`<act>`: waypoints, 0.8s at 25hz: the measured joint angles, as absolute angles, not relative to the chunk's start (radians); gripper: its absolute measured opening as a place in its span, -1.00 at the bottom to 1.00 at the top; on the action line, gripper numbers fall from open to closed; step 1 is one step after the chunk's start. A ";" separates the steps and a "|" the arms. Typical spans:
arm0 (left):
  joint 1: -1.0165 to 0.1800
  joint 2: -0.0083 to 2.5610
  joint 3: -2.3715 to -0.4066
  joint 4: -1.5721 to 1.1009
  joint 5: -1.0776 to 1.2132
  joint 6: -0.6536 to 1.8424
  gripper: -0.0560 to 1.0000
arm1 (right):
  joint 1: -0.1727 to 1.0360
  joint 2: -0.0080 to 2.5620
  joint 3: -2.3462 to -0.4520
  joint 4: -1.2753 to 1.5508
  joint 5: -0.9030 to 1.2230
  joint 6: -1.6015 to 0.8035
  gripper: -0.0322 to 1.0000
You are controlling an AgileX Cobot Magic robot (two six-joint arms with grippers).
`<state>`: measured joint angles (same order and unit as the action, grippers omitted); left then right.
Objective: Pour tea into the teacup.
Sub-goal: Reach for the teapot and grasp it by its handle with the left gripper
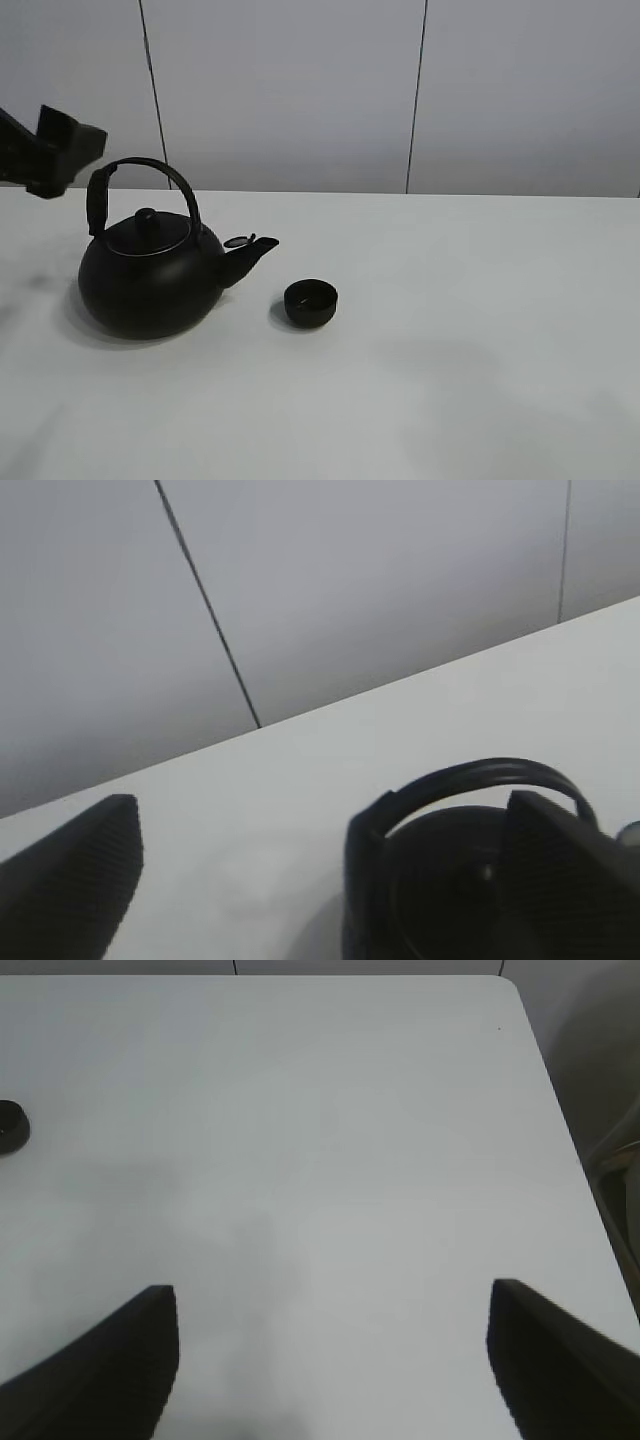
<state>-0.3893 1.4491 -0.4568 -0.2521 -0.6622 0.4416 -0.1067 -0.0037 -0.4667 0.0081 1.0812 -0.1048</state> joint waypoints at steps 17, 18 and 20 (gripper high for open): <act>-0.290 1.806 -0.408 0.114 -1.121 -0.030 0.42 | -0.107 -0.004 -0.467 0.008 1.082 -0.105 0.18; -0.283 1.827 -0.408 0.114 -1.129 -0.031 0.42 | -0.107 -0.004 -0.467 0.008 1.082 -0.105 0.18; -0.262 1.860 -0.408 0.114 -1.130 -0.031 0.42 | -0.107 -0.004 -0.467 0.008 1.081 -0.105 0.18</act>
<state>-0.2619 1.8597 -0.4084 0.1139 -1.1303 -0.0314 -0.1067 -0.0037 -0.4667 0.0081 1.0812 -0.1048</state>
